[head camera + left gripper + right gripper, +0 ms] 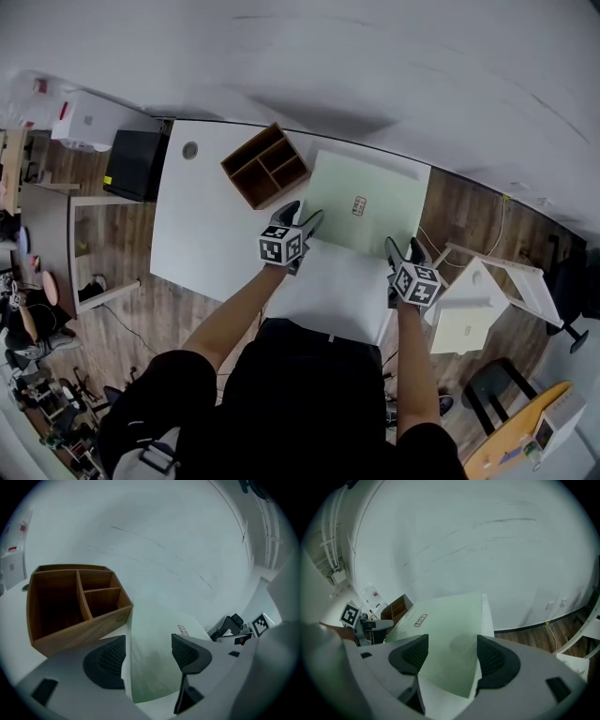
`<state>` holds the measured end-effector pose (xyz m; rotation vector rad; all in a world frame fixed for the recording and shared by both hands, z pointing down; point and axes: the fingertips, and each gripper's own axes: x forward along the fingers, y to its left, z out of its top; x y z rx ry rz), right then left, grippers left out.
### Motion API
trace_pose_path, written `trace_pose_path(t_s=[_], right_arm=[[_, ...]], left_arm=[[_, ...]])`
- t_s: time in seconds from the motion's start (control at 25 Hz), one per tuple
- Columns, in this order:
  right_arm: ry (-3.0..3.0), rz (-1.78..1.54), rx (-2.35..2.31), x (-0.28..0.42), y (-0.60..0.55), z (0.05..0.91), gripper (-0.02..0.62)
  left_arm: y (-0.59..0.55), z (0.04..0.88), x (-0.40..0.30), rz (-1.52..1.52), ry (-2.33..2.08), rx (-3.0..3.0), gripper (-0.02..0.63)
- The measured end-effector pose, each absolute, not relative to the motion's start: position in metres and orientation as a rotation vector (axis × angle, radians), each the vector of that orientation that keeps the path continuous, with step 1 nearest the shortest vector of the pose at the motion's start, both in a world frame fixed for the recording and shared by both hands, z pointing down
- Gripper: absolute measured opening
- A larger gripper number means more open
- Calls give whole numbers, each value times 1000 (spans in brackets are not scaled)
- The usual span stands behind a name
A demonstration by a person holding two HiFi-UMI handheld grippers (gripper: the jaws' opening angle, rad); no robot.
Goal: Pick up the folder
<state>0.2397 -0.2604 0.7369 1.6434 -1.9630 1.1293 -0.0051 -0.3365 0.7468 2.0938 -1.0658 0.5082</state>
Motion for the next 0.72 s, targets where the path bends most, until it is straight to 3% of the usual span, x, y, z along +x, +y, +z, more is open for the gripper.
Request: trace_pose_path(t_s=[0.72], right_arm=[[-1899,1256,1624,245,-264,767,318]], left_arm=[[-343,770,4,617,-985,2124,318]])
